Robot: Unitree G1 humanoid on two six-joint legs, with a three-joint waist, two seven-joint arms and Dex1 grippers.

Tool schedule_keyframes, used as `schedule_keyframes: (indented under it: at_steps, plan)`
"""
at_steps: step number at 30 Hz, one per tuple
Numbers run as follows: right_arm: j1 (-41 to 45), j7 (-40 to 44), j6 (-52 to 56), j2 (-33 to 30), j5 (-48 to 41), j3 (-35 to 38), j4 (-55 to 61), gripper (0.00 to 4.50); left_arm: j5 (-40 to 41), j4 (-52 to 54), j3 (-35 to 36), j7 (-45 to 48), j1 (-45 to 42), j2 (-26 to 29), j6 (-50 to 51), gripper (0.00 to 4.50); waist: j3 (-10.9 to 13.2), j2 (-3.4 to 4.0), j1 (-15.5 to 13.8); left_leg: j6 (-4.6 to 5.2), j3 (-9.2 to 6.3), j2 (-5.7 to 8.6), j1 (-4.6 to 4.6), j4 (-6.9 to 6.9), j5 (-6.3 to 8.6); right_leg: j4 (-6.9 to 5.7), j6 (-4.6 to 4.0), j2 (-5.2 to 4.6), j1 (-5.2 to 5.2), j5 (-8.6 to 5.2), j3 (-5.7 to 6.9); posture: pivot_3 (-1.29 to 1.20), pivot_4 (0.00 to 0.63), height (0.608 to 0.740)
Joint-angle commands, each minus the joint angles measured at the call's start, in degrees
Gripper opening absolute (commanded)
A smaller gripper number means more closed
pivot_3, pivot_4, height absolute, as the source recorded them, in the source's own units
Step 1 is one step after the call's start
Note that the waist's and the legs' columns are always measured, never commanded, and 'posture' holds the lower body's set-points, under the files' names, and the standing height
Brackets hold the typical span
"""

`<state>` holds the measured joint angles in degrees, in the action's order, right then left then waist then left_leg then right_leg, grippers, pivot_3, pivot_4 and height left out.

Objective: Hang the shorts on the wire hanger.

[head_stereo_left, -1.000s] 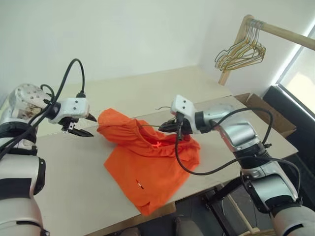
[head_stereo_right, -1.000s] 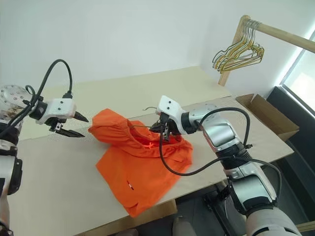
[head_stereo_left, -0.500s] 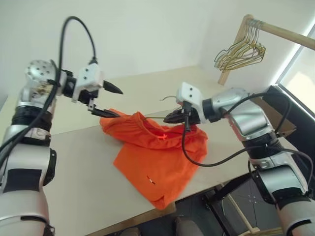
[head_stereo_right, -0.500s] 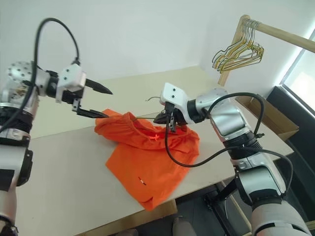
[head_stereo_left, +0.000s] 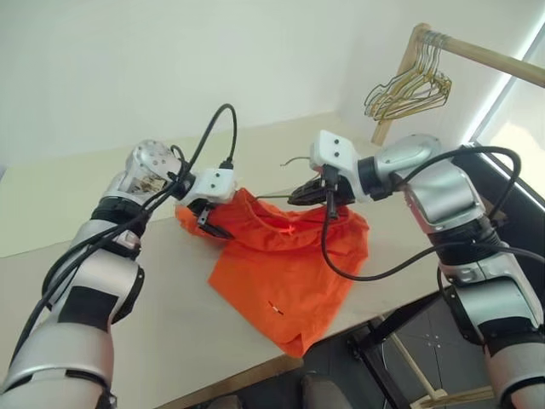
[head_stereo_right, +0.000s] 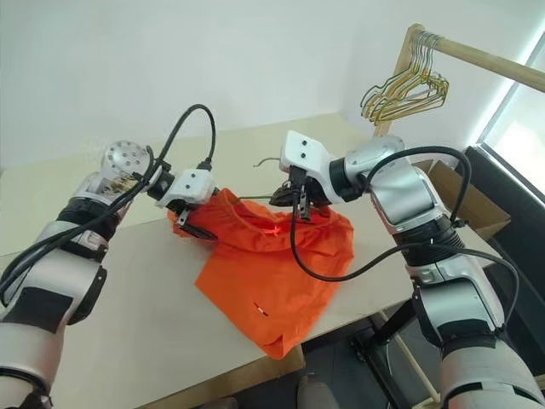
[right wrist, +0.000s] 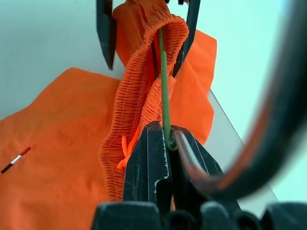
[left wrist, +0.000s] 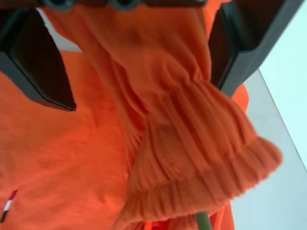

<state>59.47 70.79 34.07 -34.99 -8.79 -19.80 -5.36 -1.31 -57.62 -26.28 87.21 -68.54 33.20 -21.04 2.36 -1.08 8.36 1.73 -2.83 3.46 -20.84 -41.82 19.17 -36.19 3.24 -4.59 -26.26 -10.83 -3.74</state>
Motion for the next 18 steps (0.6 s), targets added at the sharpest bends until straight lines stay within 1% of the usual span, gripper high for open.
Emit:
schedule_keyframes:
  at_steps: [1,5,7,8,9,10,11,12,18]
  plan:
    - [1.95,0.11,0.15,-0.66,0.47,0.92,1.73,0.0,-1.86,-1.42,2.48,-2.24,-2.34,-1.15,-0.83,2.98,0.0,0.0,0.25,0.0,0.0,0.0,-0.01,0.0,0.0,0.0,0.0,0.0,0.0,0.0,0.0,-0.13,0.0,0.74]
    - [2.23,0.07,0.5,-0.54,0.97,0.84,1.66,0.0,-3.1,-2.3,3.38,-2.18,-2.58,-1.78,-1.42,1.83,0.0,0.0,0.63,0.01,0.0,-0.02,0.0,0.0,0.0,-0.01,0.0,0.02,-0.01,0.0,0.0,-0.14,0.0,0.74]
    - [2.39,0.03,0.7,-0.52,1.09,0.92,1.59,0.0,-3.58,-2.46,3.9,-2.03,-2.52,-1.94,-1.52,1.36,0.0,0.0,0.82,0.0,-0.01,-0.03,0.0,0.01,0.0,-0.01,0.0,0.02,-0.01,0.0,0.0,-0.14,0.0,0.74]
    - [2.51,0.01,0.79,-0.53,1.14,0.94,1.48,0.0,-3.83,-2.64,4.14,-2.03,-2.44,-1.96,-1.66,1.02,0.0,0.0,1.0,0.0,-0.01,-0.03,0.0,0.0,0.0,-0.02,0.0,0.02,-0.01,0.0,0.0,-0.14,0.0,0.74]
    - [2.63,-0.04,0.88,-0.51,1.23,0.93,1.34,0.0,-4.09,-2.84,4.34,-2.12,-2.31,-1.96,-1.84,0.84,0.0,0.0,1.15,0.0,-0.01,-0.04,-0.01,0.0,0.0,-0.01,0.0,0.01,-0.01,0.0,0.0,-0.14,0.0,0.74]
    - [2.67,-0.02,0.98,-0.59,1.25,0.96,1.37,0.0,-4.29,-2.89,4.52,-2.19,-2.16,-1.95,-1.83,0.46,0.0,0.0,1.22,0.01,-0.02,-0.03,-0.01,0.0,0.0,-0.02,0.0,0.01,-0.01,0.0,0.0,-0.14,0.0,0.74]
    - [2.68,-0.01,1.06,-0.63,1.25,0.98,1.41,0.0,-4.47,-2.95,4.68,-2.22,-2.07,-1.97,-1.85,0.18,0.0,0.0,1.34,0.0,-0.03,-0.03,-0.01,0.0,0.0,-0.02,0.0,0.01,-0.01,0.0,0.0,-0.14,0.0,0.74]
    - [2.68,0.05,1.32,-0.72,1.15,1.05,1.55,0.0,-4.58,-2.96,4.93,-2.03,-1.94,-1.97,-1.82,0.03,0.0,0.0,1.44,0.01,-0.03,-0.03,-0.02,0.0,0.0,-0.01,0.0,0.0,-0.02,0.0,0.0,-0.14,0.0,0.74]
    - [2.68,0.08,0.81,-1.11,1.24,1.31,1.61,0.0,-4.36,-2.28,6.54,-0.22,-0.76,-1.43,-1.64,0.03,0.0,0.0,1.89,0.01,-0.04,-0.01,-0.03,0.0,0.01,-0.01,0.0,-0.05,-0.02,0.0,0.01,-0.14,0.0,0.74]
